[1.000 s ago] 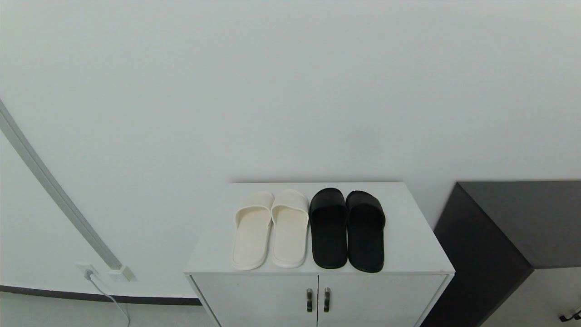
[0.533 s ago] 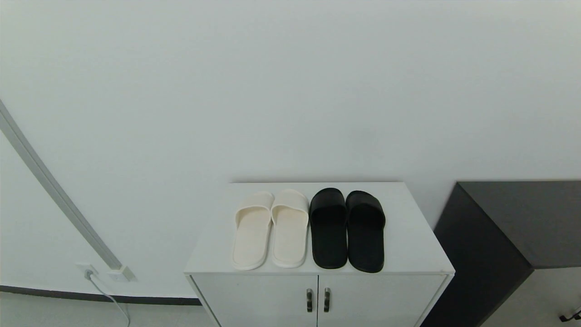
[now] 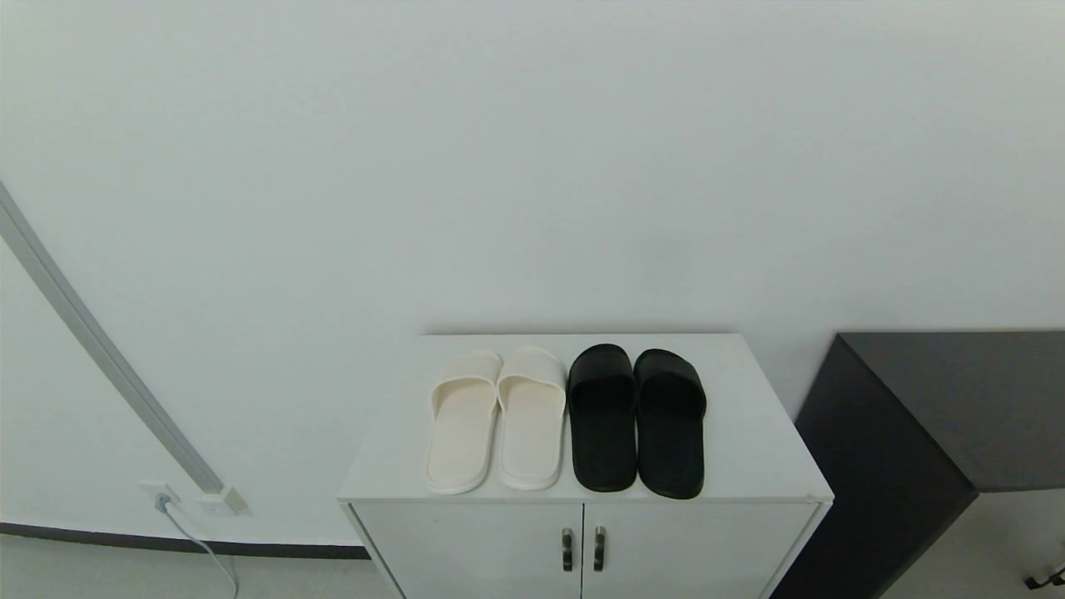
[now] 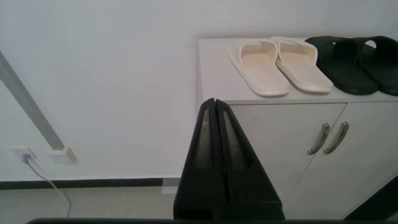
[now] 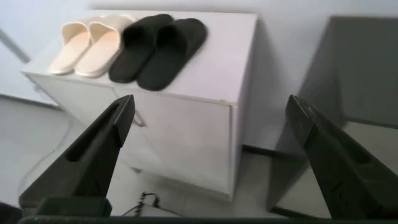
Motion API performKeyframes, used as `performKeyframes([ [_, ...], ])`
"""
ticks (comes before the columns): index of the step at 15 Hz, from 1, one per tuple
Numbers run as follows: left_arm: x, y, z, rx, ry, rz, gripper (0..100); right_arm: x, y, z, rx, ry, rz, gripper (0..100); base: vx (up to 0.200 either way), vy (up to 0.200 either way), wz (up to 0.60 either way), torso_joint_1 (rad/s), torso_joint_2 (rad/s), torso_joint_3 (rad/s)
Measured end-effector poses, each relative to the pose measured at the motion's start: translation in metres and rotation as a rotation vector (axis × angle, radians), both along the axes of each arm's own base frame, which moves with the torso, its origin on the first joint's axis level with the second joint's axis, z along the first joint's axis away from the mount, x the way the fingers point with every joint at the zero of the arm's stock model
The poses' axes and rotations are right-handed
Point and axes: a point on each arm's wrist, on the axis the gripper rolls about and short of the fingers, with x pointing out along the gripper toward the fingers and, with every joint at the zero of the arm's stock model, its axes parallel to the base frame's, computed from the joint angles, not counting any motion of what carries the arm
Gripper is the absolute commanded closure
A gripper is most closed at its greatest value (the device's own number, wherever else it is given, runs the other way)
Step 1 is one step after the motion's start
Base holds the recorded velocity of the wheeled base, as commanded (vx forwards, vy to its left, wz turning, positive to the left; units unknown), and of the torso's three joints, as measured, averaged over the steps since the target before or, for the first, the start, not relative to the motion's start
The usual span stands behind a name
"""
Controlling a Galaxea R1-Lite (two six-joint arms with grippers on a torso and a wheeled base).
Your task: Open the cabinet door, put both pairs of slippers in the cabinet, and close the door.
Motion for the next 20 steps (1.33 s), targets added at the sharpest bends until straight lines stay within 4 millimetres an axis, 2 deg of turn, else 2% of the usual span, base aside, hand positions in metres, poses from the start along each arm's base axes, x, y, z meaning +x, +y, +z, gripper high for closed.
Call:
performKeyframes([
  [3,0.000,0.000,0.000,0.001,0.000,0.000,100,0.034,0.020,0.005,0.014,0.085,0.059,0,0.000,0.000,0.00,0.000,0.00,0.000],
  [5,0.000,0.000,0.000,0.001,0.000,0.000,100,0.050,0.051,0.010,0.028,0.106,0.083,0,0.000,0.000,0.00,0.000,0.00,0.000],
  [8,0.000,0.000,0.000,0.001,0.000,0.000,100,0.079,0.108,0.011,0.043,0.109,0.059,0,0.000,0.000,0.00,0.000,0.00,0.000],
  [10,0.000,0.000,0.000,0.001,0.001,0.000,100,0.102,0.145,0.005,0.045,0.089,0.003,0,0.000,0.000,0.00,0.000,0.00,0.000],
  [14,0.000,0.000,0.000,0.001,0.001,0.000,100,0.146,0.205,-0.019,0.022,0.071,-0.091,0,0.000,0.000,0.00,0.000,0.00,0.000],
  [17,0.000,0.000,0.000,0.000,0.001,0.000,100,0.176,0.239,-0.038,-0.003,0.075,-0.132,0,0.000,0.000,0.00,0.000,0.00,0.000],
  [20,0.000,0.000,0.000,0.000,0.001,0.000,100,0.205,0.252,-0.059,-0.031,0.086,-0.196,0,0.000,0.000,0.00,0.000,0.00,0.000],
])
